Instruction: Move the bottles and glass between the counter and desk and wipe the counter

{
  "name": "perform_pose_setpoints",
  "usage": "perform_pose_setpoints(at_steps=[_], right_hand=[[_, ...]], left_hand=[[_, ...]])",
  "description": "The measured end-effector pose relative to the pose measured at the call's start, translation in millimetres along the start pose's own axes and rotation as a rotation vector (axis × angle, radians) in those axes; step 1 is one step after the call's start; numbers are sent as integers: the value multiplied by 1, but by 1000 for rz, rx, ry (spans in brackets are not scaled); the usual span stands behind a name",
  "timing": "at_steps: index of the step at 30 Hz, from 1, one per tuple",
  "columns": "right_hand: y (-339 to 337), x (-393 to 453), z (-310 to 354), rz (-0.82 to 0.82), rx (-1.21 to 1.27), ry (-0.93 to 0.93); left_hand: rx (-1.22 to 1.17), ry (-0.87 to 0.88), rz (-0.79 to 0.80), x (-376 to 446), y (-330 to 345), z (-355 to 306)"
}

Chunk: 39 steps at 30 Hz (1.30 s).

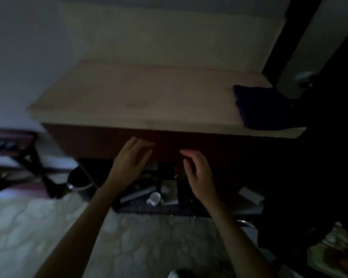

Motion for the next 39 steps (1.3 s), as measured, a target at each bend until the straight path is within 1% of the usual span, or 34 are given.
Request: perform_pose_setpoints(at_steps=[1, 2, 4, 5, 7, 9, 11, 13, 14, 15, 17, 20, 22, 24, 26, 27, 29, 31, 32, 34, 36, 37, 39], right_hand=[[30, -32, -15, 77, 51, 90], [62, -70, -37, 169, 97, 228], [120, -154, -79, 421, 137, 503], [142, -194, -95, 562, 114, 589], [174, -254, -110, 809, 43, 662], [204, -286, -107, 1007, -19, 682], [246, -305, -95, 1189, -75, 655], [297, -328, -87, 1400, -146, 618], [326, -343, -91, 1500, -190, 590], [351, -351, -83, 1586, -229, 549], [392, -351, -37, 1680, -280, 466], [443, -342, 42, 1726, -297, 360], [473, -342, 81, 1749, -278, 326], [504, -342, 104, 1765, -281, 280], [527, -342, 107, 1784, -339, 261], [538, -340, 105, 1789, -376, 271], [555, -331, 97, 1738, -452, 385], [573, -313, 96, 1640, -501, 492], [584, -304, 98, 1607, -538, 511], [609, -287, 119, 1588, -621, 471], [647, -276, 145, 1601, -645, 425], [671, -273, 159, 1612, -643, 415], [725, -272, 177, 1632, -661, 423]], left_hand=[[-26, -130, 21, -33, 1, 30], [-52, -296, 43, -71, 3, 63], [-62, -668, 58, -164, 0, 125], [-59, -847, 70, -216, -3, 149], [-103, -1192, 40, -325, -15, 173], [-207, -1497, -111, -426, -33, 177], [-301, -1759, -307, -517, -50, 160], [-344, -1942, -485, -591, -58, 133], [-349, -2014, -556, -623, -60, 117], [-364, -2088, -616, -652, -59, 101], [-434, -2198, -723, -700, -51, 74], [-539, -2300, -776, -746, -29, 57], [-663, -2321, -910, -750, -25, 61], [-757, -2336, -1013, -760, -34, 85], [-752, -2352, -1028, -776, -61, 124], [-729, -2362, -1020, -783, -82, 149], [-698, -2336, -1048, -781, -147, 197], [-664, -2246, -1063, -765, -233, 252], [-633, -2192, -1054, -761, -275, 282], [-551, -2073, -1028, -754, -357, 337], [-480, -1965, -1067, -750, -429, 388], [-460, -1945, -1087, -749, -457, 412], [-478, -1941, -1071, -755, -491, 455]])
Point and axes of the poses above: each hand's wrist, its own x-axis towards the middle knuckle, its own y-axis out of the palm, z = x × y, the point moved 8 cm from there along x, towards the middle knuckle, and after that the axes turned 4 degrees about -z, right-handed, at the moved point
